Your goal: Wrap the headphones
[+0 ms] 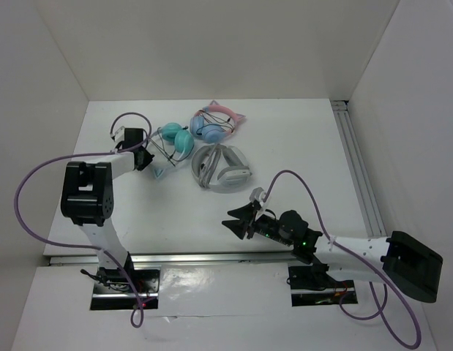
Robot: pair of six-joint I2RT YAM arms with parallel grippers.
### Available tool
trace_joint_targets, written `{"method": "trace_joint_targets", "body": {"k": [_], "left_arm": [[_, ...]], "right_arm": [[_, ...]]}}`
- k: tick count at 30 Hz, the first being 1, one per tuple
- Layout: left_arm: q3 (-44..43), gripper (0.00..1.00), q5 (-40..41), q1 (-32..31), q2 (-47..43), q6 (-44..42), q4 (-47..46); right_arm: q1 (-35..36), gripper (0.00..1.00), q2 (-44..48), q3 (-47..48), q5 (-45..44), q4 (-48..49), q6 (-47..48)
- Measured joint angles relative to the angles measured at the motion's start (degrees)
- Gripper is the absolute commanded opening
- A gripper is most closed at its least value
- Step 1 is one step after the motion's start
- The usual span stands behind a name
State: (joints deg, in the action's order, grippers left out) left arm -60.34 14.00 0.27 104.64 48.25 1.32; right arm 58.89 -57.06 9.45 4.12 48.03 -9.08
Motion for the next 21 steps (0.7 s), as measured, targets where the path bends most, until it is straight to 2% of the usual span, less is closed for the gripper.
{"method": "trace_joint_targets", "body": {"k": [2, 4, 5, 6, 8, 12, 13, 17, 18, 20, 21], "left_arm": [[-2.62, 0.00, -0.20, 0.00, 1.84, 0.02, 0.74], [-5.27, 0.04, -0.44, 0.00, 3.69, 0.02, 1.55], [-6.45, 0.10, -0.48, 0.00, 4.44, 0.02, 1.88], [-7.28, 0.21, -0.55, 0.00, 5.07, 0.04, 2.05], [-8.50, 0.36, -0.61, 0.00, 5.86, -0.02, 2.82], [-8.72, 0.53, -0.37, -0.09, 5.73, 0.79, 3.21], [-8.66, 0.64, -0.13, -0.22, 5.55, 1.22, 3.28], [-8.13, 0.76, 1.92, -0.63, 2.95, 2.43, 4.74], [-7.56, 0.82, 2.58, -0.74, 1.51, 2.91, 5.33], [-5.97, 0.87, 3.82, -0.92, -2.19, 3.93, 6.84], [-5.03, 0.96, 4.28, -0.96, -4.31, 4.46, 7.69]], "right_arm": [[0.00, 0.48, -0.20, 0.00, 0.00, 0.04, 0.00], [0.00, 0.48, -0.57, 0.00, 0.07, 0.17, 0.00], [0.07, 0.48, -0.70, 0.00, 0.11, 0.17, 0.00], [0.17, 0.48, -0.83, 0.00, 0.15, 0.28, 0.00], [0.39, 0.48, -1.11, 0.00, 0.24, 0.39, 0.00], [0.48, 0.48, -1.33, 0.00, 0.83, 0.44, 0.00], [0.48, 0.48, -1.31, 0.00, 0.87, 0.44, 0.00], [0.48, 0.48, -1.14, 0.00, 0.96, 0.42, 0.00], [0.48, 0.49, -1.03, 0.00, 1.03, 0.39, 0.00], [0.55, 0.52, -0.76, 0.09, 1.09, 0.37, 0.00], [0.63, 0.55, -0.50, 0.17, 1.11, 0.31, -0.02]]}}
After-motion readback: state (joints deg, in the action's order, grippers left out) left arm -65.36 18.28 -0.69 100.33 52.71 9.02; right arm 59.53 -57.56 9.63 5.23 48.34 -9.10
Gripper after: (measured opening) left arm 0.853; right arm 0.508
